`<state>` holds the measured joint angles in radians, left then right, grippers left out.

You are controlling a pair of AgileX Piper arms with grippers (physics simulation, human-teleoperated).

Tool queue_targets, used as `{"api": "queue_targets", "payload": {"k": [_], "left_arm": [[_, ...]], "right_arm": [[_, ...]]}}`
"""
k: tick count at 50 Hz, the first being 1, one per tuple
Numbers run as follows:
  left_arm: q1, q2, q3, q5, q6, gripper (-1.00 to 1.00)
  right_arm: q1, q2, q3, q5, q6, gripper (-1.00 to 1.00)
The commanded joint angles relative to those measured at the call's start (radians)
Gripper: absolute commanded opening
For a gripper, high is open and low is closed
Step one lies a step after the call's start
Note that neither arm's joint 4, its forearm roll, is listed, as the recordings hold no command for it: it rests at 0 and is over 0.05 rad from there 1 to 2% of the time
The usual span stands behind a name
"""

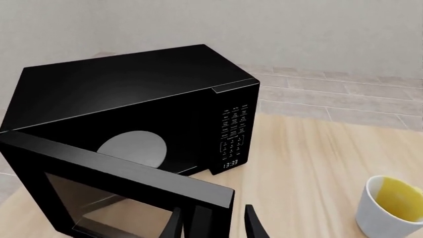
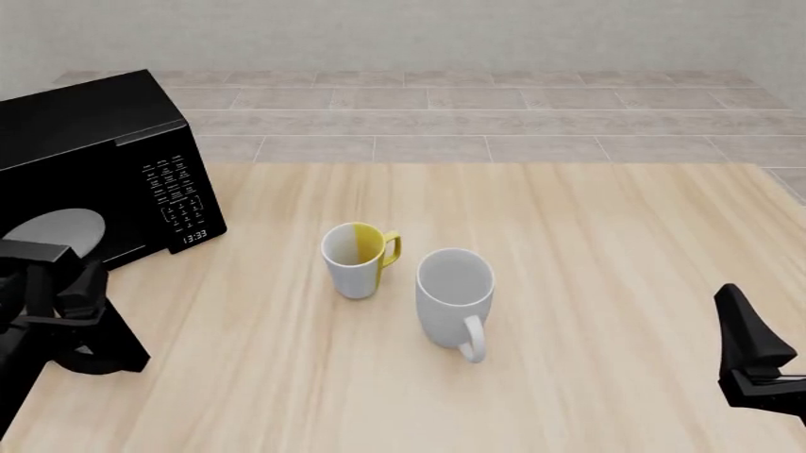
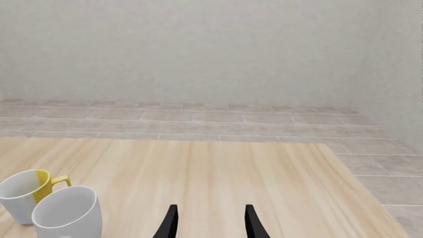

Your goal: Close the microwave.

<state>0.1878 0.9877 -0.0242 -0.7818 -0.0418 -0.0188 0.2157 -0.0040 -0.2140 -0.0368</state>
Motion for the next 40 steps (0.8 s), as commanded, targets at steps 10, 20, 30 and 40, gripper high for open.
{"api": "queue_targets", "payload": {"k": [10, 20, 30, 40], "left_arm": [[0.015, 0.162, -0.062, -0.056, 0.03, 1.0], [0.024, 0.159, -0.11, -0.02, 0.058, 1.0], [-0.003, 0.101, -0.158, 0.067, 0.089, 1.0], [-0.007, 0.139, -0.212, 0.073, 0.121, 1.0]], "right_arm": [[0.001, -0.007, 0.002, 0.008, -0.002, 1.0], [0.0, 0.008, 0.002, -0.006, -0.002, 1.0], [0.001, -0.004, 0.0, 0.007, -0.005, 1.0], [0.003, 0.001, 0.001, 0.002, -0.006, 1.0]]}}
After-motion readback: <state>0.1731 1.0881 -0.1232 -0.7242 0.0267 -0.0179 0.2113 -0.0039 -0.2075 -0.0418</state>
